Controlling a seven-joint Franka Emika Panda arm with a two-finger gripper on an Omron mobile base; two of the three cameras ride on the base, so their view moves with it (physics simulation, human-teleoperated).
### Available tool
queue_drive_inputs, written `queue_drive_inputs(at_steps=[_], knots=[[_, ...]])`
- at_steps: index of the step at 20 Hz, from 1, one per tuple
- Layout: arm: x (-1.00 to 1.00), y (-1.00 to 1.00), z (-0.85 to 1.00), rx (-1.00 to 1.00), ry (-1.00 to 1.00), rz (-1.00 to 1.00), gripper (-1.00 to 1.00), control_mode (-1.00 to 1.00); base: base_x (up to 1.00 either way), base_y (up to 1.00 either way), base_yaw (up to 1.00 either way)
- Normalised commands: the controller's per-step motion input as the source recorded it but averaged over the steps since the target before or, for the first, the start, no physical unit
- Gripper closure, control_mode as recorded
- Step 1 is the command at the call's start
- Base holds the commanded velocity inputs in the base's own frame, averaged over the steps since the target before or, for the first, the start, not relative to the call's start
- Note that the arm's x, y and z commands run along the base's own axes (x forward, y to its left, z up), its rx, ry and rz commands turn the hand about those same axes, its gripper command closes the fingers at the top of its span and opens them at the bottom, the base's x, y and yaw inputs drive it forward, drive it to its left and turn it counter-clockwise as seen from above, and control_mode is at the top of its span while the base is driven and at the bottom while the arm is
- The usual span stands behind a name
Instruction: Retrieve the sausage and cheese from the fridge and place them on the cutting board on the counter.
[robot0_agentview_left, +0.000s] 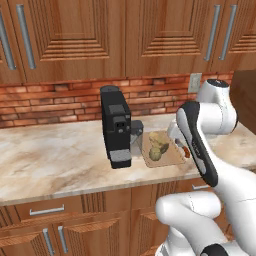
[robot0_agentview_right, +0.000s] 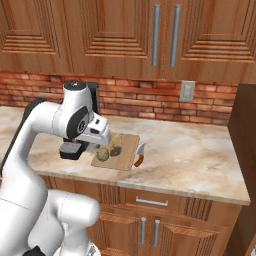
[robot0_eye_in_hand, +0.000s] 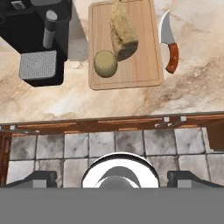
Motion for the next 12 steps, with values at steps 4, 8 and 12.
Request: queue_drive_inputs(at_steps=[4, 8, 12], knots=[[-0.28, 0.00, 0.36, 0.00, -0.17, -0.01, -1.00, -1.00, 0.00, 0.00, 0.00], [-0.06, 0.00, 0.58, 0.00, -0.16, 0.00, -1.00, -1.00, 0.00, 0.00, 0.00], [-0.17, 0.00, 0.62, 0.00, -0.03, 0.00, -1.00, -1.00, 0.00, 0.00, 0.00]])
